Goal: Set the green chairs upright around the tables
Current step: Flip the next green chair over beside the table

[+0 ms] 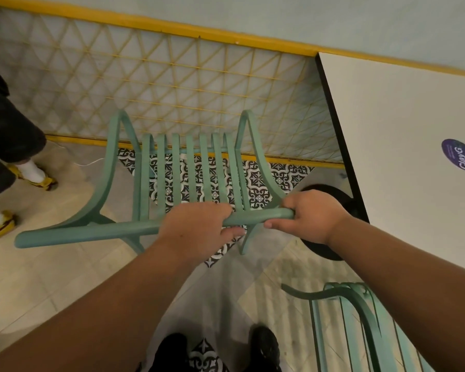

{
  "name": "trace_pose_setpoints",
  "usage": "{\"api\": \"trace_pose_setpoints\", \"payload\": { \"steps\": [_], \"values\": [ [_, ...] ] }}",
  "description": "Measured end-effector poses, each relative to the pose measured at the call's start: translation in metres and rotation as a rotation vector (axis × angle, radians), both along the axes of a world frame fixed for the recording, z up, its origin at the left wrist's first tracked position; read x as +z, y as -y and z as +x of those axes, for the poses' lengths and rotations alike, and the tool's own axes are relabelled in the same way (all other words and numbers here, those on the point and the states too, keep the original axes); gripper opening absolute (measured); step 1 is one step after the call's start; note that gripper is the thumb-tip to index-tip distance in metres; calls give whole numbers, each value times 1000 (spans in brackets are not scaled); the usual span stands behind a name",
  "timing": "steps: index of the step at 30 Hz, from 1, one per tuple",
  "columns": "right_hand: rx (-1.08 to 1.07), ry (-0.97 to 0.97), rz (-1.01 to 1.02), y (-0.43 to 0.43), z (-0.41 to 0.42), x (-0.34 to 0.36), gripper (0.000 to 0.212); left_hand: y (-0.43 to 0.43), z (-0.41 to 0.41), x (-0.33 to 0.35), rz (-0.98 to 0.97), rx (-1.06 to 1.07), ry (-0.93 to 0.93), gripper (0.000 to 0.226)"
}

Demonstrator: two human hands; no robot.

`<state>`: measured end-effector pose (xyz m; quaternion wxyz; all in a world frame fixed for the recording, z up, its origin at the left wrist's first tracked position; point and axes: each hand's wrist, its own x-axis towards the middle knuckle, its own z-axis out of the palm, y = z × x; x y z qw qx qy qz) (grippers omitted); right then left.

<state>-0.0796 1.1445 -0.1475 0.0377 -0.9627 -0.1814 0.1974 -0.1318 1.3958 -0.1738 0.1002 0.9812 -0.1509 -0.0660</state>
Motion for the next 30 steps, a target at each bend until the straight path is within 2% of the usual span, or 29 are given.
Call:
{"api": "trace_pose_setpoints", "payload": {
  "steps": [7,13,18,24,30],
  "values": [
    [-25,13,-48,-4,-12,-2,76,-8,-3,-8,-12,-38,117,51],
    [-80,-19,-57,-13,-36,-3,78,-19,-9,-2,36,-48,74,54],
    [-161,-56,-35,-29,-52,-3,72,-35,-7,1,58,-87,52,59],
    [-242,-87,-12,-50,-71,-3,70,-51,-5,4,46,-79,41,76],
    [-253,-122,-12,-75,-92,5,65,-74,-3,0,29,-66,58,70]
  ]
}}
